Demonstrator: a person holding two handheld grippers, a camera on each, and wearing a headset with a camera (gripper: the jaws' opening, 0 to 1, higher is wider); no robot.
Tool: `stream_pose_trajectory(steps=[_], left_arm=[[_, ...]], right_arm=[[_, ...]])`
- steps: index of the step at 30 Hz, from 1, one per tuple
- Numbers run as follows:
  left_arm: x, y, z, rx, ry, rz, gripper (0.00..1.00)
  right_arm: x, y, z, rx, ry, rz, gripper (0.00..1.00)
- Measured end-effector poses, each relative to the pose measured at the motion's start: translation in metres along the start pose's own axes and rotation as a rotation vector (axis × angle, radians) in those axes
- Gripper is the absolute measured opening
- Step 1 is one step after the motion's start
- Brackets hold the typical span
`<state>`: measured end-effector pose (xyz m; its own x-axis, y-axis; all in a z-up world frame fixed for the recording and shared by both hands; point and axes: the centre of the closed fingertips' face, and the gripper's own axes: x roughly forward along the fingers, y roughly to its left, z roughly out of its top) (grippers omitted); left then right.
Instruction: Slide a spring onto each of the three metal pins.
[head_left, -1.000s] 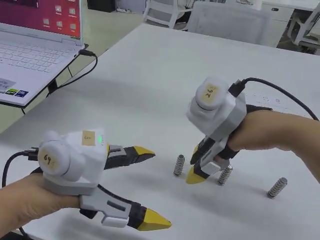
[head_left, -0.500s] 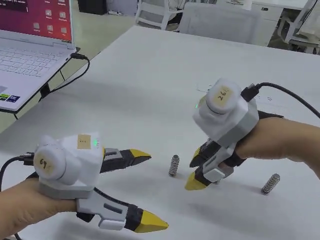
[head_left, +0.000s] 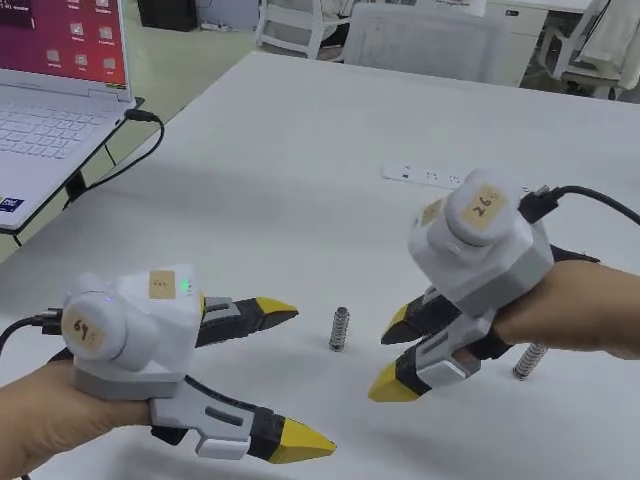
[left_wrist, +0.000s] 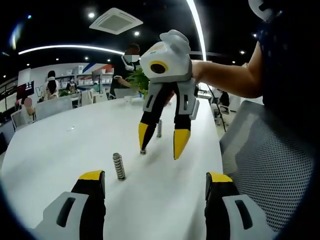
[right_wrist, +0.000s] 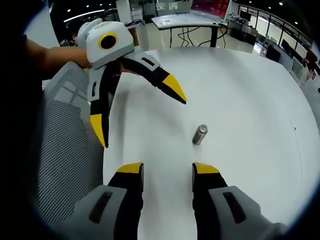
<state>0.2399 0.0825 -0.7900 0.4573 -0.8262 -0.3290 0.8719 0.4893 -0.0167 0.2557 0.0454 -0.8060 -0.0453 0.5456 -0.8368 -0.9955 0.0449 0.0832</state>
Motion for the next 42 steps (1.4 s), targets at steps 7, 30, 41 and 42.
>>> stream_pose_trajectory(steps=[7, 30, 41, 42], left_arm=[[0.000, 0.000, 0.001, 0.000, -0.005, 0.002, 0.79], [0.000, 0.000, 0.004, -0.011, -0.014, -0.002, 0.82], [0.000, -0.001, 0.003, -0.014, -0.008, -0.005, 0.83], [0.001, -0.001, 0.004, -0.014, -0.009, -0.006, 0.83]], right_arm=[[-0.007, 0.008, 0.002, 0.018, -0.054, -0.005, 0.39], [-0.035, 0.017, -0.015, 0.094, -0.196, -0.048, 0.48], [-0.051, 0.016, -0.034, 0.135, -0.247, -0.089, 0.53], [-0.053, 0.016, -0.036, 0.137, -0.249, -0.094, 0.54]])
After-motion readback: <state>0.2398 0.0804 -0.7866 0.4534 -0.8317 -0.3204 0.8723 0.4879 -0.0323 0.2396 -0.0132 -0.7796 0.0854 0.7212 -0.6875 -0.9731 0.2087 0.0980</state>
